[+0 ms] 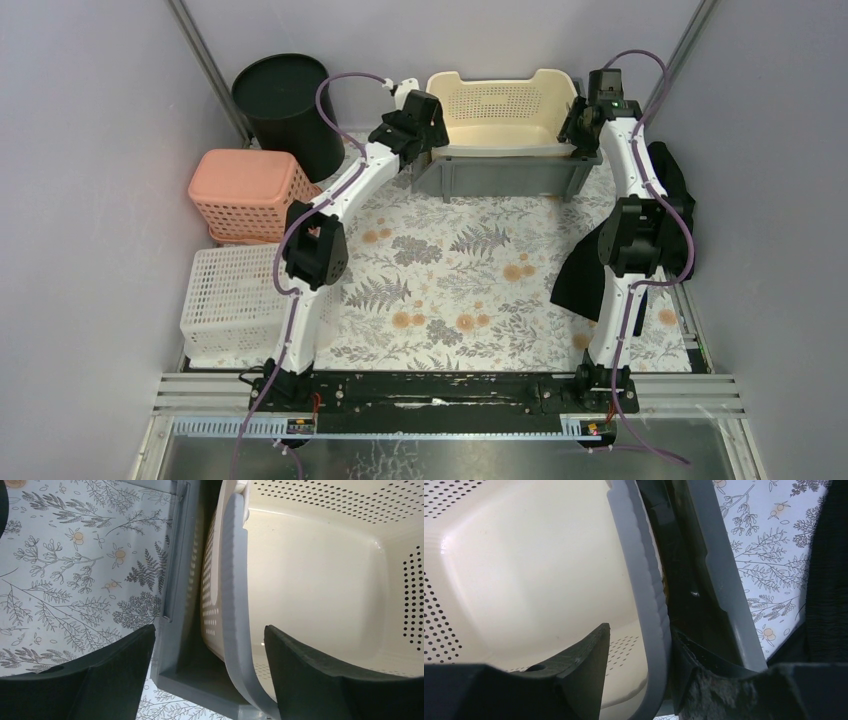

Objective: Turn the large container upside down
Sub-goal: Pick up the container from the container.

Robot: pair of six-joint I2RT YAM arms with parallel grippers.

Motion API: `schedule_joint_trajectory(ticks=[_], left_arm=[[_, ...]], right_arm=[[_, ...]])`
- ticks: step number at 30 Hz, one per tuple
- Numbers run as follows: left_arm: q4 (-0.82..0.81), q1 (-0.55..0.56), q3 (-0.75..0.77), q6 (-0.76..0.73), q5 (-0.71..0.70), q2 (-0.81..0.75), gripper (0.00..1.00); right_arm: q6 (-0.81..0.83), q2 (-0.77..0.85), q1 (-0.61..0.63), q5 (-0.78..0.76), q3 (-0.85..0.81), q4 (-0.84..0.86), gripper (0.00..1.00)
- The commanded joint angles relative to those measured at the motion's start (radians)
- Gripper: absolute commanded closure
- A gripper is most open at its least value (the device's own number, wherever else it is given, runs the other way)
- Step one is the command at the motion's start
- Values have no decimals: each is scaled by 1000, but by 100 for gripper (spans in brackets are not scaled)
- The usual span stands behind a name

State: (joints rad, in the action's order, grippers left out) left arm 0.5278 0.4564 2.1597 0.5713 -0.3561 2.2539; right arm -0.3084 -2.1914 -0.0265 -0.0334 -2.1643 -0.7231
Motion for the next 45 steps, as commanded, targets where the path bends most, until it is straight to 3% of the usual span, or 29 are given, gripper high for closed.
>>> schedule_joint_trajectory(ticks=[1,8,13,20,27,35,45], left_arm=[[44,-1,28,-37,-28,52,16],[46,-5,54,-32,1,70,37],[38,-9,67,-26,29,77,58],[4,-13,78,-27,50,69,76],[-49,-13,96,-30,61,42,84],[-132,-13,98,-7,119,-11,86],[-161,-13,100,-7,138,-68,88]], right_arm=[[0,5,-3,11,9,-1,51],[8,-2,-3,27,11,1,71],[9,-9,-3,36,-4,0,99],[3,-4,-3,56,-12,9,100],[-4,55,-3,66,16,73,100],[-35,88,-2,84,-66,68,100],[-44,192,-3,115,-36,134,100]])
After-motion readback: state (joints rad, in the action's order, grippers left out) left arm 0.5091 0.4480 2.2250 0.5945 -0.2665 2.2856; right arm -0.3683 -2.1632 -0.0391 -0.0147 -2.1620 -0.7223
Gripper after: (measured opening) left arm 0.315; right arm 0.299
